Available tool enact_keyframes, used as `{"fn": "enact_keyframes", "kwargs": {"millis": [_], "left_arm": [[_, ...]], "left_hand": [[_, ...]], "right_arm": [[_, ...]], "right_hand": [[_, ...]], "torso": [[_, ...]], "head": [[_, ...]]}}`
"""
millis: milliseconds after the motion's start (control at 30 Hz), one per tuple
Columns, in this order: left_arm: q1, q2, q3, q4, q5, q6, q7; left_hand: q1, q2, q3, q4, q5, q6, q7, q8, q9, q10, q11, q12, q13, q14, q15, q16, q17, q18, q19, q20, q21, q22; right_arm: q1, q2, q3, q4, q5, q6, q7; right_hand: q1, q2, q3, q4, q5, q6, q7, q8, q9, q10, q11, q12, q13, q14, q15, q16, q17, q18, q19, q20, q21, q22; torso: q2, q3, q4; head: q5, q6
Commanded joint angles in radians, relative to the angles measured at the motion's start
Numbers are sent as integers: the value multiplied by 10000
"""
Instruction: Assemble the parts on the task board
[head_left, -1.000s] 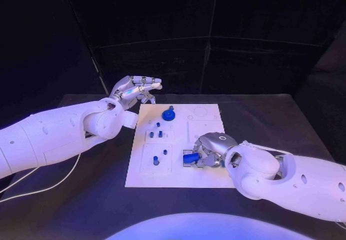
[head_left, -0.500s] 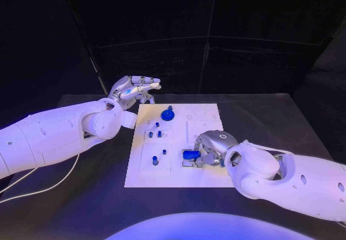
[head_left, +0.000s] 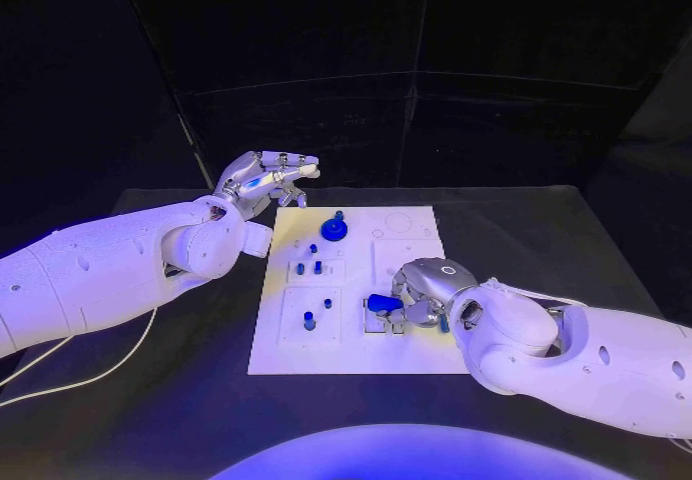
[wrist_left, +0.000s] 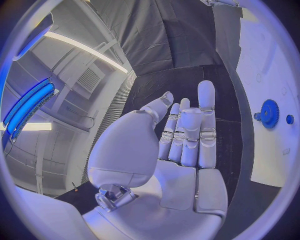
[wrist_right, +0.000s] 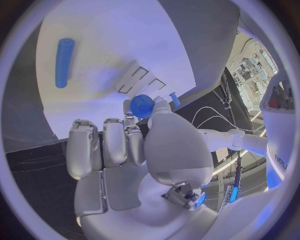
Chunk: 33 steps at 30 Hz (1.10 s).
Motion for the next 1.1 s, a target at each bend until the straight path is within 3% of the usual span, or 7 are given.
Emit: {"fn": "enact_keyframes", "kwargs": {"millis": [33,367,433,633,733,933,1100], "left_arm": [[19,-6,7,33,22,120,15],[22,-7,7,37,22,135,-5],[22,-4,7,32,22,137,-7],[22,9,6,18,22,151,-20],[22,17,6,10,22,161,-30],[21,25,6,4,22,177,-58],[21,24,5,2,22,182,-73]], "left_hand": [[54,-30,-10,66,7,-24,-6,39,-6,-92,-10,57,-13,17,32,50,-17,62,85,4,-63,-20],[57,-31,-9,64,7,-27,-6,39,-6,-96,-9,59,-13,12,32,44,-33,62,86,4,-64,-21],[57,-31,-9,64,7,-27,-6,39,-6,-96,-9,59,-13,12,32,44,-33,62,86,4,-64,-21],[57,-31,-9,64,7,-27,-6,39,-6,-96,-9,59,-13,12,32,44,-33,62,86,4,-64,-21],[69,-34,-4,57,8,-33,-6,39,-7,-105,-9,61,-15,9,33,42,-41,62,87,5,-67,-23],[69,-34,-4,57,8,-33,-6,39,-7,-105,-9,61,-15,9,33,42,-41,62,87,5,-67,-23],[78,-41,-2,50,8,-42,-4,37,-9,-116,-7,62,-17,2,34,37,-57,62,87,5,-70,-25]], "right_arm": [[19,26,5,-83,444,-219,-173],[18,219,3,-253,941,-259,-189],[18,244,3,-264,961,-290,-189],[18,310,3,-289,993,-345,-182],[17,334,3,-294,998,-364,-177],[17,359,3,-305,993,-316,-166],[17,365,3,-338,945,-233,-171]], "right_hand": [[-201,31,-113,8,4,781,-721,63,187,444,-118,77,1600,463,-94,-67,13,-145,300,-73,48,428],[-658,68,-382,8,-220,851,-781,210,382,489,-171,102,1649,470,-136,-75,28,-152,318,-120,64,463],[-831,81,-473,2,-519,859,-792,244,432,500,-180,109,1661,470,-143,-79,30,-153,320,-128,63,463],[-1640,-9,-773,33,-2149,842,-819,373,657,534,-197,131,1712,476,-166,-93,44,-158,330,-150,70,490],[-2078,-238,-668,42,-2805,825,-823,422,756,546,-206,138,1733,478,-167,-100,50,-160,334,-157,73,503],[-3130,-1046,-19,71,-3754,767,-823,478,924,554,-202,129,1754,483,-169,-113,63,-162,336,-157,72,516],[-3336,-1172,168,70,-3891,740,-818,486,975,546,-201,106,1744,484,-165,-118,66,-159,331,-156,64,509]], "torso": [[1,-8,3],[3,12,-4],[-1,15,-6],[1,11,0],[2,14,-3],[10,11,-2],[-1,5,3]], "head": [[-14,-10],[4,-29],[3,-28],[-10,-23],[-12,-23],[-16,-23],[-18,-30]]}}
